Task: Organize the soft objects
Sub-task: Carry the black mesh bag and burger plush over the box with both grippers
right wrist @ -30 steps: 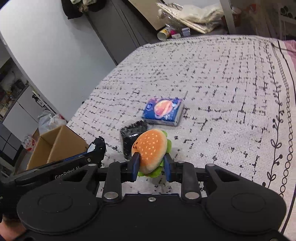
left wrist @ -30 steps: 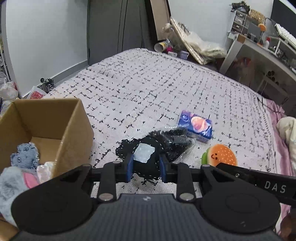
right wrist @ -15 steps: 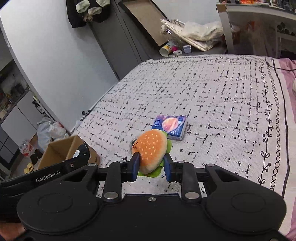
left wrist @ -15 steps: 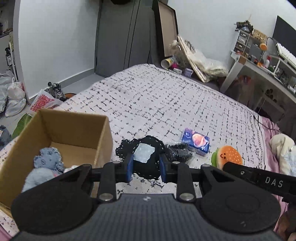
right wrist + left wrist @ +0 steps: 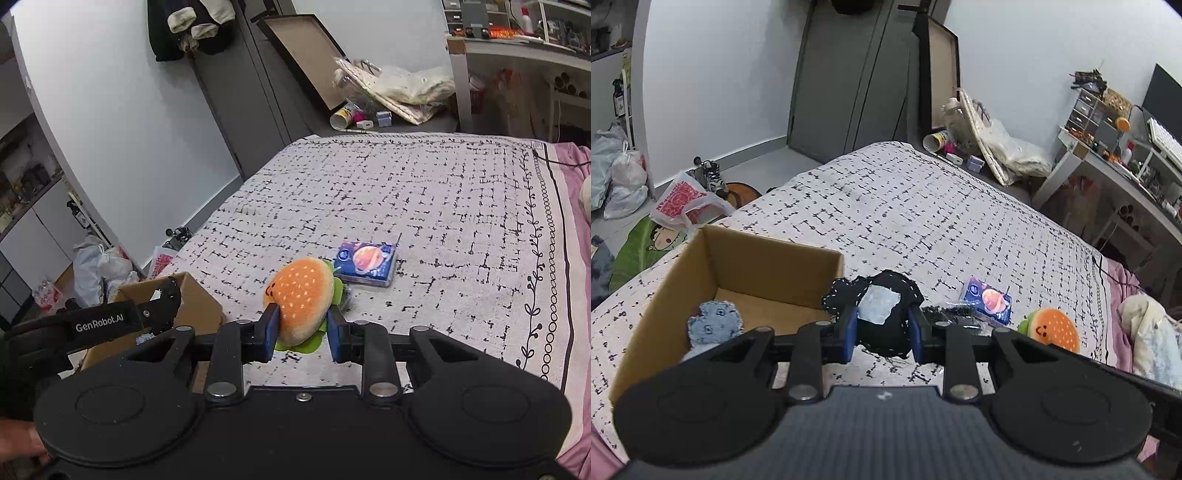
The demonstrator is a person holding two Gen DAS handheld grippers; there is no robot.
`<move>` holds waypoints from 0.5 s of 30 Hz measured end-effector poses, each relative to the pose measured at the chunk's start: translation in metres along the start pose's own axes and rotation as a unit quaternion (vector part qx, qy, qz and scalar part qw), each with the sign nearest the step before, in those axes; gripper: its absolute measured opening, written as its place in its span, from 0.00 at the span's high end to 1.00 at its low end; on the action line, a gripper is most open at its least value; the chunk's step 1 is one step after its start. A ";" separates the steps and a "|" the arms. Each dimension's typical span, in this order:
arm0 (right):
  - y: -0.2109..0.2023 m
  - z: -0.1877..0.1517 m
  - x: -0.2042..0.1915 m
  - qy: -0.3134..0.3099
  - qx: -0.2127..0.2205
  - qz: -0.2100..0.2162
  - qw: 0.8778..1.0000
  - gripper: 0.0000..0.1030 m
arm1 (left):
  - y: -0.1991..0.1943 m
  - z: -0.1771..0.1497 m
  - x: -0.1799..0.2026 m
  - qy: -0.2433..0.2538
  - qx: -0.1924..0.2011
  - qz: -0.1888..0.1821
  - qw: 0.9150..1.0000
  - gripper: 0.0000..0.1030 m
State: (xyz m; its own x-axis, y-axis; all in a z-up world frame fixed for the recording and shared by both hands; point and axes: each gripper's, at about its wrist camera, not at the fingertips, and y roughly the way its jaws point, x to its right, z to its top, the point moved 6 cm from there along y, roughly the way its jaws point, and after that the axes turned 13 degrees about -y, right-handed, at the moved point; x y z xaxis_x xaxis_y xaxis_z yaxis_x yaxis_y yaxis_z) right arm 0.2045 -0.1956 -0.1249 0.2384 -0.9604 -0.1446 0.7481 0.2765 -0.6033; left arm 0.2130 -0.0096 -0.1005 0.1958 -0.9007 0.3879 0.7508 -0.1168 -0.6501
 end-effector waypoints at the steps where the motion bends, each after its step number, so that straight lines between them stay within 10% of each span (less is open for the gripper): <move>1: -0.002 0.001 -0.003 -0.001 0.002 -0.001 1.000 0.74 | -0.002 0.003 -0.003 -0.004 0.002 -0.001 1.000 0.73; 15: -0.004 0.019 -0.056 -0.019 0.016 0.003 1.000 0.74 | -0.022 0.037 -0.035 -0.041 0.018 -0.012 0.999 0.73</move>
State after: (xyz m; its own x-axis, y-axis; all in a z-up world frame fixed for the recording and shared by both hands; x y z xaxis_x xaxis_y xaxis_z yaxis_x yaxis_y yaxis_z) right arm 0.2006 -0.1424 -0.0994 0.2664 -0.9566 -0.1185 0.7658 0.2847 -0.5766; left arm 0.2130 0.0395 -0.0762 0.2261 -0.8606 0.4564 0.7784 -0.1220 -0.6158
